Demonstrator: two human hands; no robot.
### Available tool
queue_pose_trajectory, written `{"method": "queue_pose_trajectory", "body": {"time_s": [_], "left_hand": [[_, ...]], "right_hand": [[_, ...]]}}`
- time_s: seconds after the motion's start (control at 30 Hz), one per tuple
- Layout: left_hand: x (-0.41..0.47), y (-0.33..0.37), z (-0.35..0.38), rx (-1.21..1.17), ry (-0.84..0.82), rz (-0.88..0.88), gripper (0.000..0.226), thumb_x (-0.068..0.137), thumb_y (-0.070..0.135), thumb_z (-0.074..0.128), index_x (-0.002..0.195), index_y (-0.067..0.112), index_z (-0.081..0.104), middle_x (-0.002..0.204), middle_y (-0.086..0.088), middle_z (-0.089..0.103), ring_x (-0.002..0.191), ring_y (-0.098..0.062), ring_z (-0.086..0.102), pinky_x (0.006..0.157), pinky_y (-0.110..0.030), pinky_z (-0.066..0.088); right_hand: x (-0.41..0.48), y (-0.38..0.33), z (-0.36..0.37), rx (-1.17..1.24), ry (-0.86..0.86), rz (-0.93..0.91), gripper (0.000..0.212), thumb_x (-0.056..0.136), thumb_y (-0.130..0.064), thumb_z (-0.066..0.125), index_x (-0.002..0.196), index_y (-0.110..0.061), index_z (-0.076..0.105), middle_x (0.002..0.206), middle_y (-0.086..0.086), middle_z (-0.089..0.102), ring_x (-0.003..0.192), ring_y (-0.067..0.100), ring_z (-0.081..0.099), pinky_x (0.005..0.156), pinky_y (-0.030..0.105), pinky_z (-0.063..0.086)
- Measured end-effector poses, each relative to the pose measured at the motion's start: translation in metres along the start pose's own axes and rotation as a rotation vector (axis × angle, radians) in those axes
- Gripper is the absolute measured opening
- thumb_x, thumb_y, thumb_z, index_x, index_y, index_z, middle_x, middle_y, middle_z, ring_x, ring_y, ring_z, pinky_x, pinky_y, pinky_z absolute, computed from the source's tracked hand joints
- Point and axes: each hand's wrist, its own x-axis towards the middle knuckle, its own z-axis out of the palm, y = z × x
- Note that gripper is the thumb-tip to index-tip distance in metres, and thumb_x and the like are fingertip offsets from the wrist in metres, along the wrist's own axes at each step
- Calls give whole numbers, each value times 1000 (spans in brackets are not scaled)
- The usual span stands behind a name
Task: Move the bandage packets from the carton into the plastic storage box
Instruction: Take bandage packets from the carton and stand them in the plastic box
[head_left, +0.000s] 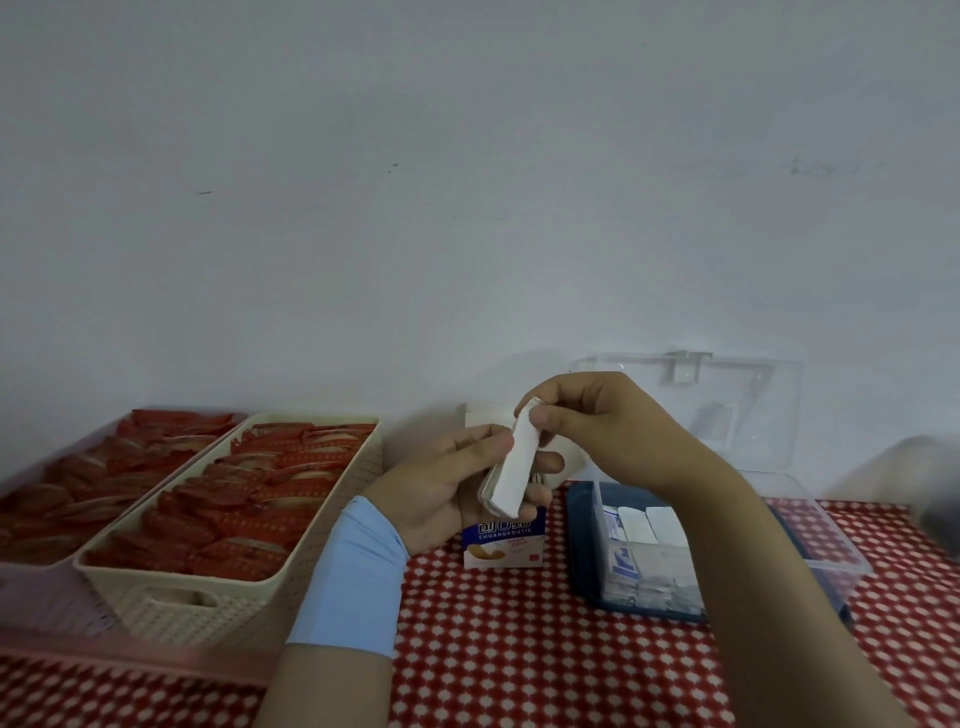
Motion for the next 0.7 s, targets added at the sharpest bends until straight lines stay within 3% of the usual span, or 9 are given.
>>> {"method": "queue_pose_trajectory", "body": {"time_s": [0.1,0.27,0.4,0.5,0.57,0.63,0.7], "left_hand": [[0,-1,1,10,29,0,38,88,23,56,120,2,58,106,-18,72,81,-25,71,69,-33,62],[5,-3,4,-37,48,-28,42,89,21,57,125,0,55,107,-18,71,85,-28,71,76,-38,62],[12,-5,8,-118,79,0,40,88,19,57,123,-2,58,105,-17,71,86,-29,72,78,-42,62],[17,-7,10,-171,124,33,40,87,17,59,121,-2,60,106,-17,70,84,-27,72,72,-37,61],[18,-6,10,-179,170,57,38,85,18,61,118,-1,63,107,-18,71,84,-26,72,71,-35,61],[18,-5,8,-191,211,95,37,84,20,63,114,-2,66,106,-17,71,86,-25,72,73,-35,62],[17,-3,8,-209,226,117,34,84,21,62,110,1,68,102,-14,72,87,-22,72,72,-34,62]], "right_hand": [[3,3,-2,13,69,-33,20,97,-5,58,94,-14,76,88,2,75,73,11,63,78,28,54],[2,5,-1,25,67,-21,22,98,-6,56,95,-17,75,87,-5,74,70,8,63,68,16,50],[4,5,5,20,97,-9,23,98,-5,56,95,-16,76,86,-5,74,64,6,60,69,19,52],[7,6,8,-6,144,12,23,98,-10,58,113,-22,72,88,-6,71,65,4,64,72,21,53],[6,5,9,-37,143,3,27,97,-19,62,122,-29,63,103,-12,68,78,-1,67,77,20,51],[3,1,9,-49,79,-10,26,89,-30,71,112,-32,59,124,-20,61,105,-5,61,88,22,48],[-2,-4,10,-112,-41,-4,38,71,-34,86,97,-34,59,140,-29,47,123,-8,48,92,16,41]]}}
